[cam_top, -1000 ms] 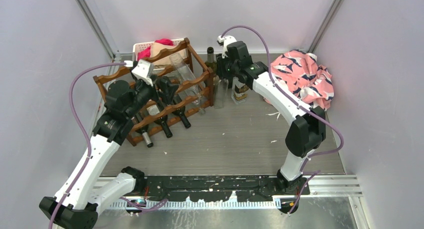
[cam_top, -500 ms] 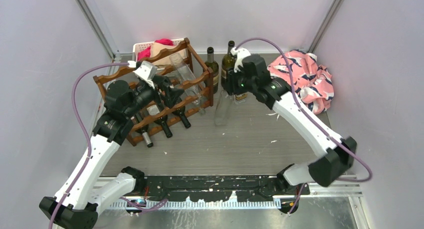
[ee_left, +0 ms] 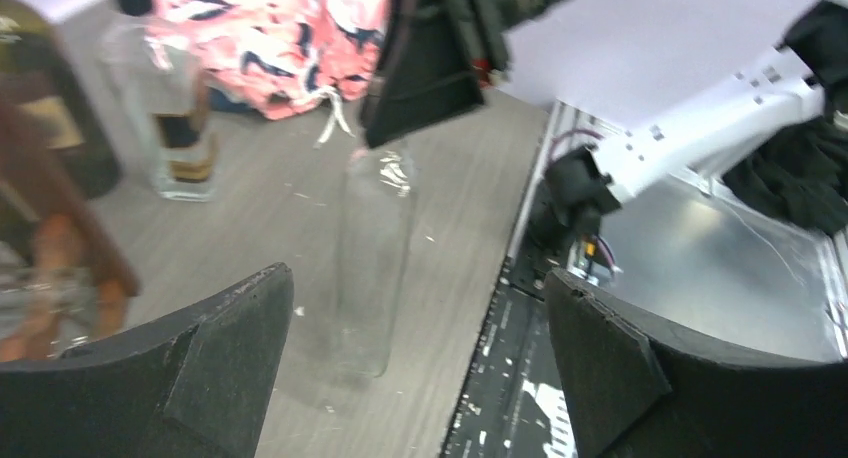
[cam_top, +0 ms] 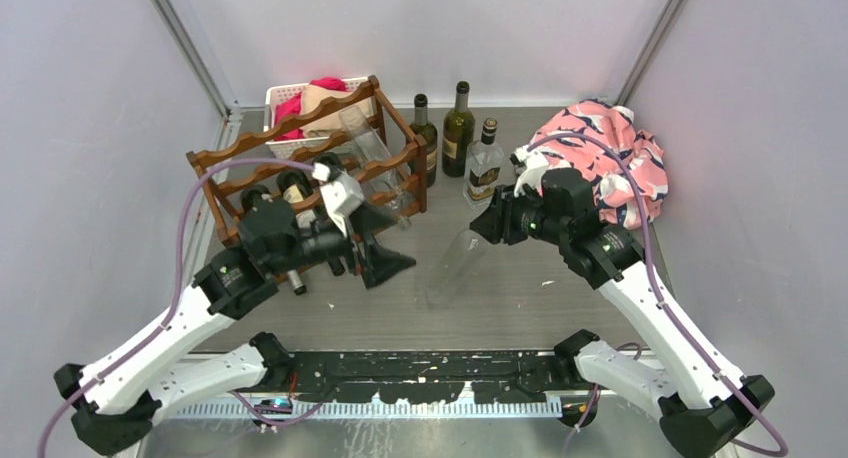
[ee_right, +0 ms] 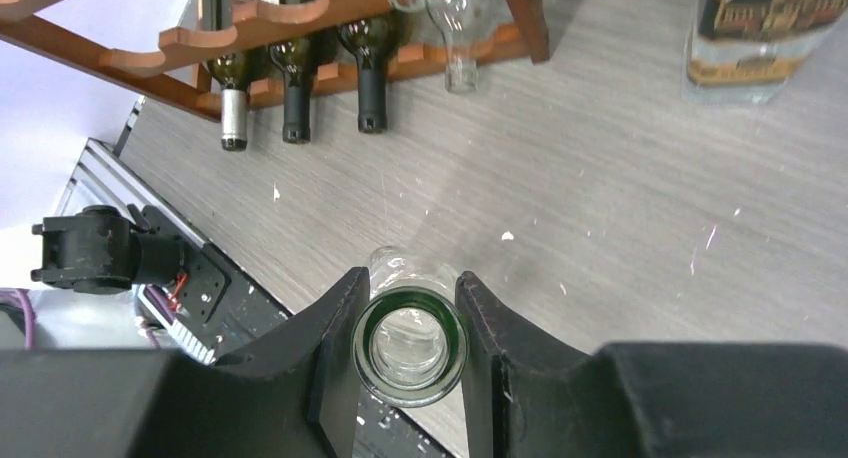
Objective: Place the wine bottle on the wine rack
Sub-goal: Pick up the wine bottle from the center of the board.
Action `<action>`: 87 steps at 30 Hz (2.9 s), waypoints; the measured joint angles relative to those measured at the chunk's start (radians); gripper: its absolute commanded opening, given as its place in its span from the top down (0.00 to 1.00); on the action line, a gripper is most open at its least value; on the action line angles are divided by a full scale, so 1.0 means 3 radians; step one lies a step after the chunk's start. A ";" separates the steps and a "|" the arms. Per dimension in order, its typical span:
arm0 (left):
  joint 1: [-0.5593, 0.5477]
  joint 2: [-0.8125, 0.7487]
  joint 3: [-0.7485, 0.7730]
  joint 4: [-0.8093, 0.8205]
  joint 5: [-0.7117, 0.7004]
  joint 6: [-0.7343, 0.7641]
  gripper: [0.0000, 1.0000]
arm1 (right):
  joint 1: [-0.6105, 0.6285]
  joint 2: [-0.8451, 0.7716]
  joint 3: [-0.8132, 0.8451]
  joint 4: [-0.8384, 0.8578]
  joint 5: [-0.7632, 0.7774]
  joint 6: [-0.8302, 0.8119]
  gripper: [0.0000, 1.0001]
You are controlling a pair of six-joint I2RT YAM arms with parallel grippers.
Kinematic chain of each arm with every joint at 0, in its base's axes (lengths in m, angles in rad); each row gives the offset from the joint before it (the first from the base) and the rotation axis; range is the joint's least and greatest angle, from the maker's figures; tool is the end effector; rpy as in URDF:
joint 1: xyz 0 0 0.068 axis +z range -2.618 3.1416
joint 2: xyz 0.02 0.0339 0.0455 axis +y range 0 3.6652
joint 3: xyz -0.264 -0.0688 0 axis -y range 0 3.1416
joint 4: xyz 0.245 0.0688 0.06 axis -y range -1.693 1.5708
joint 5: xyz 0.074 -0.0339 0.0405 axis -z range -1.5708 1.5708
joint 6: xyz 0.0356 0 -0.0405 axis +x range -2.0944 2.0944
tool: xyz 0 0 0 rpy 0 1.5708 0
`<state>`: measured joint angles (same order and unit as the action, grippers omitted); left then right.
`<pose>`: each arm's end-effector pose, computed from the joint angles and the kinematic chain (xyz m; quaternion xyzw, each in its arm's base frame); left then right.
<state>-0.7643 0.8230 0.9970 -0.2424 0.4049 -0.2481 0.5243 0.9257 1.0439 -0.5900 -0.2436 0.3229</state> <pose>0.1187 -0.1332 0.4013 0.3154 0.6572 -0.4527 0.5135 0.1638 0.1046 0.3636 -0.1482 0.8358 0.3075 0.4300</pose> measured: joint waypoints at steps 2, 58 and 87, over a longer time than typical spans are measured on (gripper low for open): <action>-0.0371 -0.0006 -0.0070 0.0006 -0.0165 0.0006 0.07 | -0.0116 -0.0037 -0.0088 -0.0034 -0.0134 0.0045 0.99; -0.0083 0.0528 -0.0835 0.0151 0.0145 0.0262 0.01 | -0.1478 0.0102 -0.1484 0.1965 -0.2027 0.1719 0.99; -0.0081 0.1376 -0.0637 0.0365 0.0526 0.0890 0.28 | -0.1478 0.0165 -0.1666 0.2534 -0.2135 0.2080 0.99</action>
<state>-0.7887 1.2358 0.8059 -0.1329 0.5629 0.0189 0.0811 0.9752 0.5442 0.1703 -0.8841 0.9470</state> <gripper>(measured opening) 0.858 0.406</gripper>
